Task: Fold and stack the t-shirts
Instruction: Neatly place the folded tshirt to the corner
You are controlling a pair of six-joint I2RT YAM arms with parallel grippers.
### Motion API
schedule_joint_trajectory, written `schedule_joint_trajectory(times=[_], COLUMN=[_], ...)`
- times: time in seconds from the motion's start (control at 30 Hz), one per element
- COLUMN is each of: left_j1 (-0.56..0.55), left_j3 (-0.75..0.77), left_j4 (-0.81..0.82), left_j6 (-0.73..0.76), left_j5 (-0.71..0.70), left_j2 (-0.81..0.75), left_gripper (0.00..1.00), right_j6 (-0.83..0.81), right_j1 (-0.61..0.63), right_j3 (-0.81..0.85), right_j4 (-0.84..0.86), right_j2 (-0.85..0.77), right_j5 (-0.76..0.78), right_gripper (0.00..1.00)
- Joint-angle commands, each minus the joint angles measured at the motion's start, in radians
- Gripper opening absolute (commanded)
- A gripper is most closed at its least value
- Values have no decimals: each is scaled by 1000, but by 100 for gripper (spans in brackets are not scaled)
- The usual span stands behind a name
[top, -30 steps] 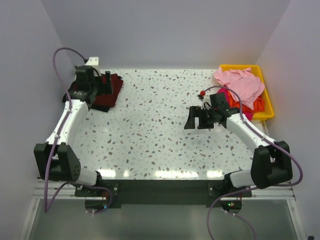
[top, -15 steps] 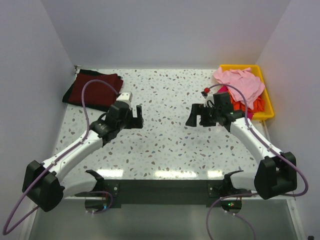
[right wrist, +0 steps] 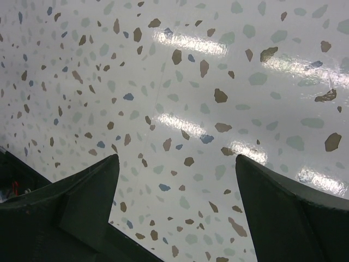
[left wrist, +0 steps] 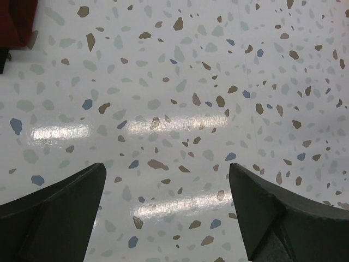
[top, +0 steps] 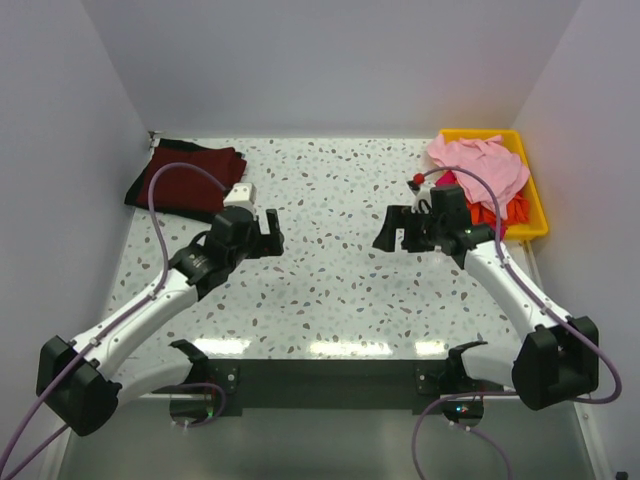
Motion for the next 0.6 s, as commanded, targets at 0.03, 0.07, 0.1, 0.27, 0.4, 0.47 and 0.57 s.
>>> schedule_joint_trajectory(times=[0.03,0.07,0.1,0.27,0.4,0.47,0.57], left_j1=[-2,-3,-3,-3,-3,-3,-3], left_j3=[25,27,27,28,25,25,24], left_j4=[13,13,15,9,6,2,7], left_j6=[-1,0,-1,-6,-10,-10,-4], left_j5=[-31,-32,-31,-43,-55,-60,-60], left_j2=[-27,-29,-29,-39,-49,-52,-52], left_gripper=[100,100,100,100,100,100,100], right_j6=[8,8,9,8,6,6,5], right_j1=[2,2,2,2,2,2,2], right_j3=[-2,-2,-4,-5,-8,-8,-11], right_j4=[14,12,12,9,3,3,0], right_j2=[-43,-46,-47,-58,-63,-67,-73], right_j5=[35,38,38,46,50,55,61], right_gripper=[91,91,91,91,91,91,91])
